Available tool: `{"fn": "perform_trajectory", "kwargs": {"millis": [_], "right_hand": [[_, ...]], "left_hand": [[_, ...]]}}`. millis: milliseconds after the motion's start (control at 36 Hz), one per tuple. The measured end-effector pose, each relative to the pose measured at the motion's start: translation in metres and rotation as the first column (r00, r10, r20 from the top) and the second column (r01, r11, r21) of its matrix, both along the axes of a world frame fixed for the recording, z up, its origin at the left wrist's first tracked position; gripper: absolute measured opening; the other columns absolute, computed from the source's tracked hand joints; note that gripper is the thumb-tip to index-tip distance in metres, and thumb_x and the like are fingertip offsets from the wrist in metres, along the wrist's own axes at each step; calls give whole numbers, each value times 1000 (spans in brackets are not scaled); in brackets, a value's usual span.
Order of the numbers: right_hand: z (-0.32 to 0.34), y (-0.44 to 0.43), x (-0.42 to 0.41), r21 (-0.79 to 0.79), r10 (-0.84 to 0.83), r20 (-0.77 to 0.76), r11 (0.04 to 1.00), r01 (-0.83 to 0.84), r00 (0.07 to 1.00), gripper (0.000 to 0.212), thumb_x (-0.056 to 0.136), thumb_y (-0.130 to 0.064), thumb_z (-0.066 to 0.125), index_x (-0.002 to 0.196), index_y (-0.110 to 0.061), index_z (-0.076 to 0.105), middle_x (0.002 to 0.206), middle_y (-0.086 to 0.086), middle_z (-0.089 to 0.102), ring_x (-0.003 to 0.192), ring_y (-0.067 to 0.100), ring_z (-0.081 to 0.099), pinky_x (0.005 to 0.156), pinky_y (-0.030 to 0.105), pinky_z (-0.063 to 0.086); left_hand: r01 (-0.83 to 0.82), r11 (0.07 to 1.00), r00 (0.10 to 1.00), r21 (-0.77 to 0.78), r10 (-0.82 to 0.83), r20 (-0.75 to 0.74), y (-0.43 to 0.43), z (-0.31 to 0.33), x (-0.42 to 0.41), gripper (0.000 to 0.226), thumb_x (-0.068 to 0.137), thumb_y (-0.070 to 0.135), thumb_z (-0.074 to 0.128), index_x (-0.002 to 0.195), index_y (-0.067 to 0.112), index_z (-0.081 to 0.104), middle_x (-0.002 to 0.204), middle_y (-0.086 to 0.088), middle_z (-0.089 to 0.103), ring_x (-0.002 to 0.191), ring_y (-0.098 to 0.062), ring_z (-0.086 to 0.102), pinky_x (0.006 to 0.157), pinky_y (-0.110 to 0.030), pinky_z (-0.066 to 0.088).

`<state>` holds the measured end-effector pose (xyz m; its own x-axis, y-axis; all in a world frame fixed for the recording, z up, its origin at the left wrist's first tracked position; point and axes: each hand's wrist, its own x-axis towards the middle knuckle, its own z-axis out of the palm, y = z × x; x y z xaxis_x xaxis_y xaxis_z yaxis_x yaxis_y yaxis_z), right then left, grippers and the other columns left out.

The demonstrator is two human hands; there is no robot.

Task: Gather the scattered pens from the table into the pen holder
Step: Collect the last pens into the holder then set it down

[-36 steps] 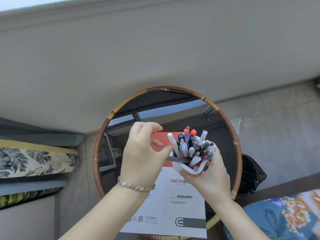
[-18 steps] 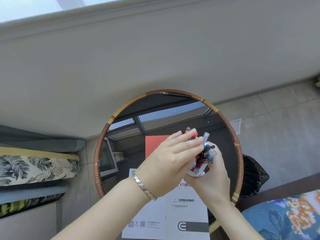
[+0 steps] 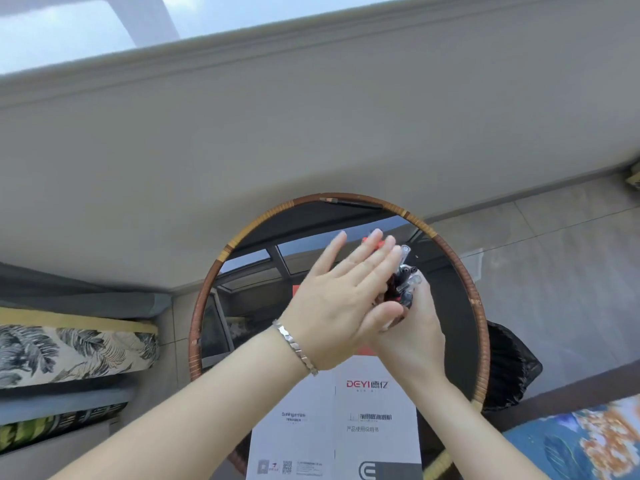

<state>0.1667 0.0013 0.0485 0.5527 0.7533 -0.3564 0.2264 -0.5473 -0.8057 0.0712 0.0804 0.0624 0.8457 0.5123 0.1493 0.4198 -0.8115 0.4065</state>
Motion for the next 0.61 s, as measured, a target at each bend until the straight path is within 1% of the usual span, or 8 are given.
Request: {"fn": "perform_trajectory", "kwargs": {"millis": [83,139,194,250,333,389,472,611], "right_hand": [[2,13,3,-9,3,-31,1000,-3,1000,46,55,-51,72,92,-42,47,93,-16,66,82,-1,64,69,32,53],[1,21,5,-8,2,-70,1000,-2,998,55,48,-57,75,93,-39,48,93,-14,68,82,2,66,74,39,57],[-4,30,8,-18,4,-90,1000,-6,996,58,48,-61,79,94,-40,49,94,-15,69,82,1,68,76,40,58],[-11,37,12,-32,33,-59,999,-35,998,59,52,-62,81,97,-40,50,96,-16,70,82,0,68,76,39,59],[-24,48,26,-47,73,-11,996,-73,997,61,54,-66,78,100,-37,49,97,-17,69,82,-1,67,75,37,58],[-32,56,37,-50,69,5,996,-69,998,63,53,-68,77,101,-40,49,98,-18,68,83,-2,67,75,34,58],[-47,69,55,-53,55,23,997,-54,998,63,53,-69,77,102,-41,49,100,-19,67,85,-2,67,76,33,58],[-72,89,84,-50,65,46,997,-62,997,61,55,-61,78,102,-38,48,100,-19,67,88,-1,66,77,33,57]], "left_hand": [[-100,881,947,-463,227,226,13,6,7,48,94,36,19,135,22,40,140,15,42,136,3,26,115,-21,14],[-72,693,800,-717,470,374,23,5,13,38,94,28,29,129,36,41,133,18,49,127,4,42,108,-18,32],[-101,603,602,-792,670,434,40,1,22,34,92,25,31,117,43,46,126,9,57,110,-4,59,95,-26,48],[-198,559,526,-805,754,393,66,-11,31,28,94,21,34,105,40,51,112,8,62,93,-9,66,83,-28,54],[-381,534,707,-755,695,134,106,-39,48,24,93,9,41,98,23,59,96,4,66,86,-11,64,87,-34,51],[-490,593,816,-639,569,-99,130,-66,59,22,91,9,46,105,15,61,105,-3,67,97,-17,62,93,-34,48],[-546,717,836,-434,433,-337,160,-105,77,28,89,11,48,116,15,57,123,-5,60,111,-22,56,96,-35,45],[-544,769,806,-335,369,-462,198,-164,112,30,87,15,51,116,16,55,124,-8,57,110,-29,55,95,-43,46]]}}
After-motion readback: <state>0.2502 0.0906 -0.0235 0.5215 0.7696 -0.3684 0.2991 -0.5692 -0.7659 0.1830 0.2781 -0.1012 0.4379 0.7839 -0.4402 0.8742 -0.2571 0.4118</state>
